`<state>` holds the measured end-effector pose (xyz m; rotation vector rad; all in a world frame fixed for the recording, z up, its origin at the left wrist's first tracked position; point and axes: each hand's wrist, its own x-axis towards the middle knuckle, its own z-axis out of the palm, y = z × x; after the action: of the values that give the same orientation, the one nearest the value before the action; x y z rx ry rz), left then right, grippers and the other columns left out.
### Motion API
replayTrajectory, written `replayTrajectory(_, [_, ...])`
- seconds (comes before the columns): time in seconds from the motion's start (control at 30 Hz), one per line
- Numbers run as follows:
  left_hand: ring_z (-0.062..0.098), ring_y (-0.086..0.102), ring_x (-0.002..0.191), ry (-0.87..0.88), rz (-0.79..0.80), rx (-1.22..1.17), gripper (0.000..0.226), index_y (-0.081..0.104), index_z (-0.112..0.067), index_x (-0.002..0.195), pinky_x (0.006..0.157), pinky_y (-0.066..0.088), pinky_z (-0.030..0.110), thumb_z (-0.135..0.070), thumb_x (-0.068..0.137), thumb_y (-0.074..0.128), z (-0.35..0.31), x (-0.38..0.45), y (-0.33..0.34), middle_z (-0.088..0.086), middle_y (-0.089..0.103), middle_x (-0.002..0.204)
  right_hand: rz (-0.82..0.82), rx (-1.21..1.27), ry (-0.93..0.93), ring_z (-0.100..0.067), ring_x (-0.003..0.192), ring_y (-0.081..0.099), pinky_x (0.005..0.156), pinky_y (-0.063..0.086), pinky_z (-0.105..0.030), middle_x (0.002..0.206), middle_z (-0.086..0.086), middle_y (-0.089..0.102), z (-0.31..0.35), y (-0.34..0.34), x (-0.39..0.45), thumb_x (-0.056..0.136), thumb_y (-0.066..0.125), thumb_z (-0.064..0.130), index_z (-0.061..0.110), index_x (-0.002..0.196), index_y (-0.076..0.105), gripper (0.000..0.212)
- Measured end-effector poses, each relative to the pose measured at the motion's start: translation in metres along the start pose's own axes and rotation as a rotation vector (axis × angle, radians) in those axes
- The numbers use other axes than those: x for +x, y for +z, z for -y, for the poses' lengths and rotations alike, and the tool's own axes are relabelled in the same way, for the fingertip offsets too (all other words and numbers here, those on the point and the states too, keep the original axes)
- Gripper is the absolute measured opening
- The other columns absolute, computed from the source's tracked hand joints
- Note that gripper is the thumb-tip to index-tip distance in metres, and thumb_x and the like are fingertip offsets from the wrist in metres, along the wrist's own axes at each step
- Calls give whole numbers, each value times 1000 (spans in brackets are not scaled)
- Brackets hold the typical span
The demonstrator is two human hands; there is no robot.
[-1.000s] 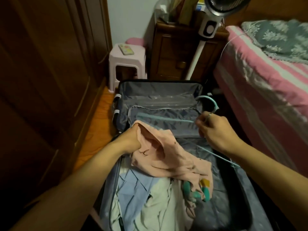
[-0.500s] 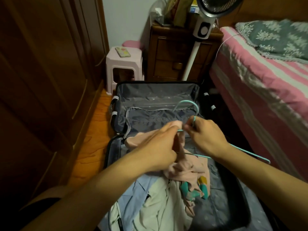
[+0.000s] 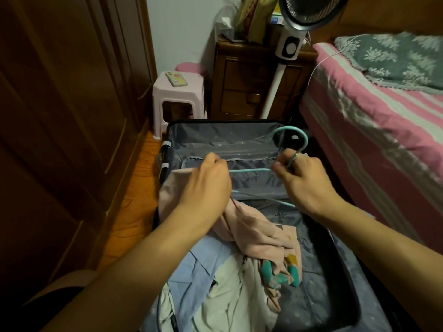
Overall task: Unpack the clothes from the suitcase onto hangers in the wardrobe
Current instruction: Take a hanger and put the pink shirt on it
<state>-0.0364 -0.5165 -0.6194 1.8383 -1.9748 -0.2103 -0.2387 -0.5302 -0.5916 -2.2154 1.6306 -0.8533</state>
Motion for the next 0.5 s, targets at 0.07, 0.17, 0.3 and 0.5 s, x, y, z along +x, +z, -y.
replayTrajectory(0.07, [33,65,94,9,-54,173,15,63,-12,109,73,55,43,-9,99,52,2,-9,-2,10,52,116,80,-7,13,-22,67,53,64,44,-43,65,4,55,0,5,-1,96,59,23,19,80,58,17])
replayTrajectory(0.17, [33,60,97,-21,-107,235,17,66,-13,108,73,51,42,-13,98,52,9,-9,-5,12,48,119,111,-58,9,-23,67,53,65,46,-45,65,1,57,-1,10,-4,96,59,24,18,82,60,15])
replayTrajectory(0.3, [30,63,103,124,-92,-184,30,69,-15,122,88,50,40,-18,98,51,-12,-15,-5,9,65,115,94,51,24,-20,69,54,68,47,-46,67,3,58,0,19,-2,97,59,22,16,83,60,15])
replayTrajectory(0.5, [23,59,99,294,-293,-239,36,63,-14,127,85,50,43,-25,99,44,8,-12,1,4,66,107,53,247,129,-13,59,49,63,42,-39,60,4,56,-10,21,1,95,61,18,20,73,59,22])
